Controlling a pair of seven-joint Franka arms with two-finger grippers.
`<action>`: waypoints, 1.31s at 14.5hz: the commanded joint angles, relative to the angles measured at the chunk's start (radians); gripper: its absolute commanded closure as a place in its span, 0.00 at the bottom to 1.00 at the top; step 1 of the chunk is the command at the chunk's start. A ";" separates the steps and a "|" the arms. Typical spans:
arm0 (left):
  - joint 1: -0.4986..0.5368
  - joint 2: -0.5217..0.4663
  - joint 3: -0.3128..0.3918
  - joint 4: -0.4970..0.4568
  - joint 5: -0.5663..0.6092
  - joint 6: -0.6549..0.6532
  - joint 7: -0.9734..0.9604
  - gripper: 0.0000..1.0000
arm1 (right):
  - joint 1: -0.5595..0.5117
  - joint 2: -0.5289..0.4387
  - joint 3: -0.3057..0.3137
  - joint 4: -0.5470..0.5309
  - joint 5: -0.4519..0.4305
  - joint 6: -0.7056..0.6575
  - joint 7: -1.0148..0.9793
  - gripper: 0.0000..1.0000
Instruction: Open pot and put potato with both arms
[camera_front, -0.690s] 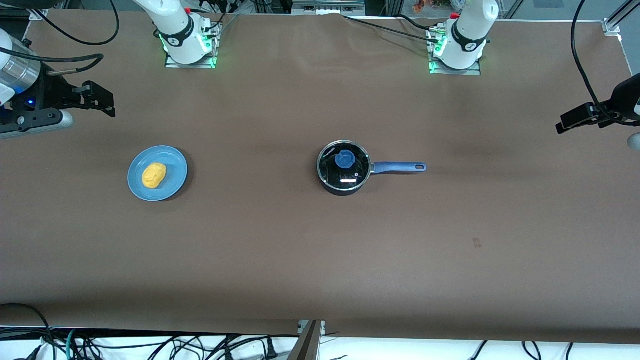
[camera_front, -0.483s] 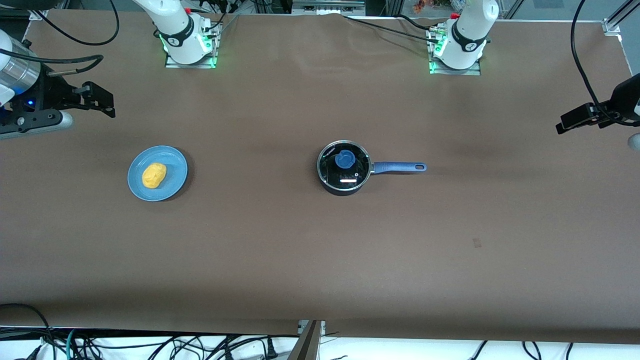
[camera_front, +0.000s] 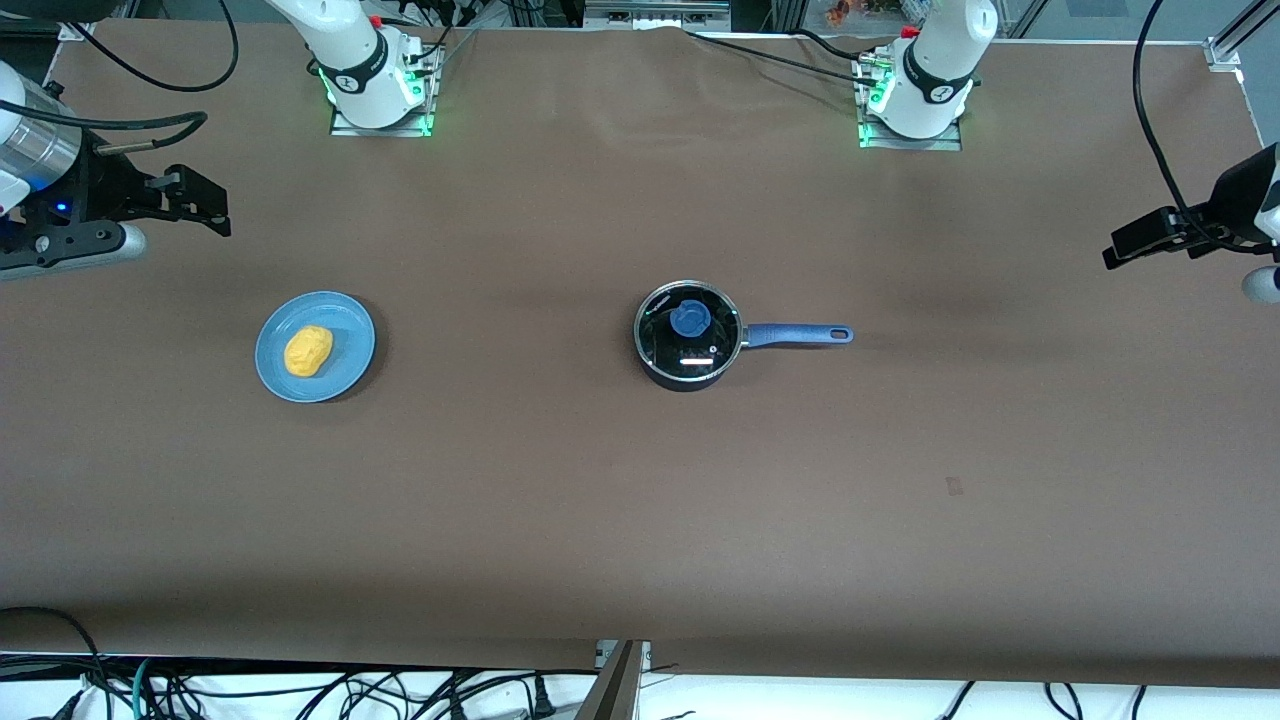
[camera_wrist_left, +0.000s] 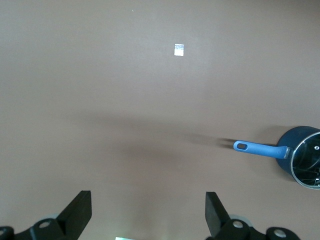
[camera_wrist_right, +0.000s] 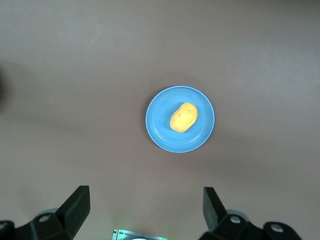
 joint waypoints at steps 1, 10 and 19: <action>0.004 -0.011 -0.005 -0.010 0.000 0.000 -0.008 0.00 | -0.008 0.011 0.008 0.030 -0.011 -0.012 0.012 0.00; 0.002 -0.083 -0.039 -0.132 0.000 0.057 -0.033 0.00 | -0.005 0.010 0.008 0.030 -0.009 -0.010 0.013 0.00; -0.013 -0.021 -0.187 -0.142 -0.043 0.129 -0.224 0.00 | -0.005 0.018 0.008 0.030 -0.008 -0.001 0.013 0.00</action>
